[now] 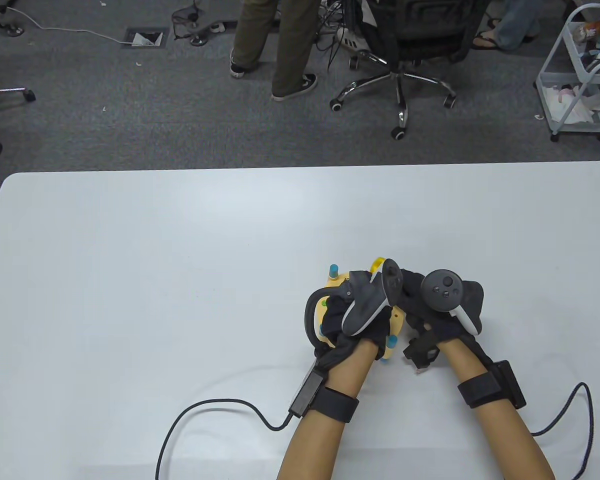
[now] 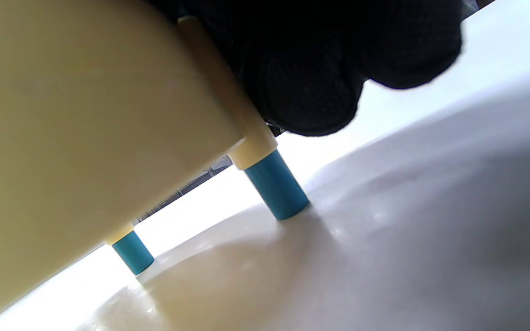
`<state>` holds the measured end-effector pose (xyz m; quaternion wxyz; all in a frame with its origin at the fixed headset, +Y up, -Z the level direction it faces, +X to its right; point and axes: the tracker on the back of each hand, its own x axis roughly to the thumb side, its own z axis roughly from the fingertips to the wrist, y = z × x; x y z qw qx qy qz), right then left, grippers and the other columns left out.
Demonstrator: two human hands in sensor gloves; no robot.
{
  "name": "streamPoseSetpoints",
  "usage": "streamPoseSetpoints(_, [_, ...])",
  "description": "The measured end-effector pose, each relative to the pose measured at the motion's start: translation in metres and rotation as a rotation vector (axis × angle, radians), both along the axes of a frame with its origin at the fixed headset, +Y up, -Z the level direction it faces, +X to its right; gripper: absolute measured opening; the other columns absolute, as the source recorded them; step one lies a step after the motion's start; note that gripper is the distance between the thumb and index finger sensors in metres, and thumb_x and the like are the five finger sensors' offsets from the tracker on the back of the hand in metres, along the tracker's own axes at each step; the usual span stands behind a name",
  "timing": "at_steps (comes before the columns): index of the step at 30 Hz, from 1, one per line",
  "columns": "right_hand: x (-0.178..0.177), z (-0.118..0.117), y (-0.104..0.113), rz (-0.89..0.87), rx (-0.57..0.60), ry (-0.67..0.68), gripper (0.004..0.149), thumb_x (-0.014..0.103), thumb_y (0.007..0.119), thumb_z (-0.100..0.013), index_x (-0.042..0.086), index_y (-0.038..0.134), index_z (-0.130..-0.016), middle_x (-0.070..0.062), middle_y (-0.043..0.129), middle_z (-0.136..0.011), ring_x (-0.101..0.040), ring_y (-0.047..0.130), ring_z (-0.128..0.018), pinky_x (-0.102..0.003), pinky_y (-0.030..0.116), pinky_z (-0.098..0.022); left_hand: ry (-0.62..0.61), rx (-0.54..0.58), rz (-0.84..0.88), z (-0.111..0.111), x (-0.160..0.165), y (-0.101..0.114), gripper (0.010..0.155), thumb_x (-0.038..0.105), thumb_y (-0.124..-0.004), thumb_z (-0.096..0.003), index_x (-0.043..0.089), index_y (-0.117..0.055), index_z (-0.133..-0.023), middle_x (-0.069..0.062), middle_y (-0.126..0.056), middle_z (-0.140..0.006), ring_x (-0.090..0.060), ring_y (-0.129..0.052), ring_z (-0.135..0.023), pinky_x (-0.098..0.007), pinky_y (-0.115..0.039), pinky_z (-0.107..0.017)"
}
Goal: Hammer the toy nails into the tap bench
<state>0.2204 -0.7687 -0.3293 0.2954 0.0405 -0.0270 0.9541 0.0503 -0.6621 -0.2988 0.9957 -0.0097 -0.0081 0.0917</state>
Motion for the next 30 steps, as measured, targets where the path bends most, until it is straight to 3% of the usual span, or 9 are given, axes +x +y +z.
streamPoseSetpoints(2, [0.0, 0.0, 0.0, 0.005, 0.001, -0.002, 0.06, 0.049, 0.065, -0.043, 0.016, 0.071, -0.093, -0.015, 0.085, -0.082, -0.023, 0.095, -0.056, -0.038, 0.081, -0.041, -0.034, -0.274, -0.193, -0.009, 0.007, -0.036, 0.065, 0.052, -0.073, -0.0334, 0.002, -0.089, -0.071, -0.021, -0.106, -0.032, -0.032, -0.104, 0.002, -0.037, -0.081, 0.007])
streamPoseSetpoints(3, [0.0, 0.0, 0.0, 0.007, -0.001, -0.001, 0.06, 0.049, 0.065, -0.043, 0.016, 0.071, -0.093, -0.015, 0.085, -0.082, -0.022, 0.095, -0.056, -0.038, 0.081, -0.041, -0.033, -0.353, -0.29, -0.008, 0.008, -0.026, 0.064, 0.058, -0.061, -0.0337, 0.01, -0.079, -0.072, -0.011, -0.101, -0.037, -0.022, -0.104, -0.001, -0.029, -0.083, 0.005])
streamPoseSetpoints(5, [0.0, 0.0, 0.0, 0.0, -0.002, -0.001, 0.06, 0.049, 0.065, -0.043, 0.016, 0.071, -0.093, -0.015, 0.085, -0.082, -0.023, 0.095, -0.056, -0.038, 0.081, -0.041, -0.015, -0.161, -0.226, -0.005, 0.011, -0.021, 0.064, 0.056, -0.07, -0.0332, 0.007, -0.088, -0.072, -0.015, -0.105, -0.033, -0.027, -0.103, 0.002, -0.033, -0.082, 0.006])
streamPoseSetpoints(9, [0.0, 0.0, 0.0, -0.003, -0.007, 0.0, 0.061, 0.049, 0.065, -0.043, 0.016, 0.071, -0.093, -0.016, 0.085, -0.082, -0.023, 0.095, -0.056, -0.038, 0.081, -0.041, -0.05, -0.091, 0.013, 0.005, 0.001, 0.002, 0.065, 0.057, -0.067, -0.0356, 0.008, -0.082, -0.076, -0.014, -0.103, -0.038, -0.026, -0.103, -0.003, -0.032, -0.082, 0.003])
streamPoseSetpoints(15, [0.0, 0.001, -0.001, -0.007, -0.004, -0.008, 0.061, 0.049, 0.065, -0.043, 0.016, 0.071, -0.094, -0.016, 0.085, -0.082, -0.023, 0.095, -0.056, -0.038, 0.081, -0.041, -0.034, 0.02, 0.007, 0.008, -0.017, 0.013, 0.065, 0.058, -0.067, -0.0366, 0.01, -0.081, -0.079, -0.013, -0.102, -0.041, -0.026, -0.102, -0.006, -0.031, -0.081, 0.0])
streamPoseSetpoints(18, [0.0, 0.001, -0.001, -0.011, -0.004, -0.008, 0.061, 0.049, 0.065, -0.043, 0.016, 0.071, -0.093, -0.016, 0.085, -0.082, -0.023, 0.095, -0.056, -0.038, 0.081, -0.041, -0.051, -0.209, -0.235, -0.005, 0.004, -0.033, 0.065, 0.051, -0.078, -0.0329, 0.0, -0.092, -0.07, -0.024, -0.106, -0.03, -0.035, -0.1, 0.006, -0.037, -0.079, 0.009])
streamPoseSetpoints(19, [0.0, 0.001, -0.001, -0.011, -0.006, -0.009, 0.061, 0.049, 0.064, -0.043, 0.016, 0.071, -0.094, -0.016, 0.085, -0.082, -0.022, 0.095, -0.056, -0.038, 0.081, -0.041, -0.018, -0.246, -0.429, -0.001, 0.011, -0.026, 0.063, 0.06, -0.06, -0.0307, 0.013, -0.079, -0.069, -0.008, -0.102, -0.035, -0.021, -0.103, 0.004, -0.028, -0.083, 0.008])
streamPoseSetpoints(21, [0.0, 0.002, -0.001, -0.009, -0.004, -0.009, 0.061, 0.049, 0.064, -0.043, 0.016, 0.071, -0.093, -0.016, 0.085, -0.082, -0.022, 0.095, -0.056, -0.038, 0.081, -0.041, -0.044, -0.086, -0.386, 0.0, 0.019, -0.018, 0.064, 0.057, -0.071, -0.0312, 0.008, -0.092, -0.067, -0.015, -0.108, -0.029, -0.026, -0.101, 0.009, -0.032, -0.08, 0.01])
streamPoseSetpoints(30, [0.006, 0.0, 0.006, -0.009, -0.064, 0.033, 0.065, 0.051, 0.065, -0.043, 0.013, 0.07, -0.095, -0.017, 0.084, -0.083, -0.024, 0.095, -0.057, -0.039, 0.081, -0.041, -0.107, 0.002, 0.047, 0.034, -0.035, 0.033, 0.065, 0.059, -0.065, -0.0354, 0.011, -0.082, -0.077, -0.013, -0.103, -0.039, -0.024, -0.102, -0.002, -0.031, -0.082, 0.003])
